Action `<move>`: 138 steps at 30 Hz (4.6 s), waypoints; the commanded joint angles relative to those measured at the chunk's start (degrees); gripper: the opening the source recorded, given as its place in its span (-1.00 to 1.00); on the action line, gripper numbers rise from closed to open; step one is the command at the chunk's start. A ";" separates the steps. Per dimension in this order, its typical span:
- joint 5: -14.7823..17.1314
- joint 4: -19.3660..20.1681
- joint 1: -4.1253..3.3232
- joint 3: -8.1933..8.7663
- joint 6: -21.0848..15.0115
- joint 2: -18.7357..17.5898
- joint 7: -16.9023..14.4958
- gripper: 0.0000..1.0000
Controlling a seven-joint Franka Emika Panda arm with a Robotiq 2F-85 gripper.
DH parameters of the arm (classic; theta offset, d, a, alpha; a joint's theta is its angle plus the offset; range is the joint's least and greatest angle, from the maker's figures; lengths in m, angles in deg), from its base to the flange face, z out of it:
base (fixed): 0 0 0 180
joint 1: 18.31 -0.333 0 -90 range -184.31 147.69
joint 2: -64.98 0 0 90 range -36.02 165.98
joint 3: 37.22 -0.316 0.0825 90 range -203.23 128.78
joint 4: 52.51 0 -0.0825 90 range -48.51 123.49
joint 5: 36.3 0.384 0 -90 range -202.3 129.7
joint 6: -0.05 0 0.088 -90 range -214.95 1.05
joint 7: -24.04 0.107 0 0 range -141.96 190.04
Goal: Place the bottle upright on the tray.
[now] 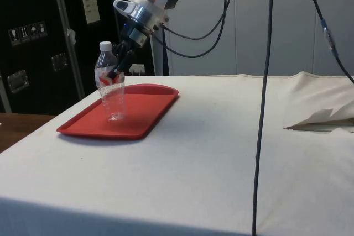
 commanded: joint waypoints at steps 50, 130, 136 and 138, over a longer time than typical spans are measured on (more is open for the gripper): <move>-2.69 -0.46 -0.11 1.03 1.43 0.17 1.83 -0.33; -0.97 -5.16 0.74 5.10 8.19 -3.90 -0.17 -0.33; -0.97 -5.10 0.74 5.04 8.42 -3.90 -0.17 -0.33; -1.78 -5.39 0.52 5.33 8.25 -4.18 0.63 -0.33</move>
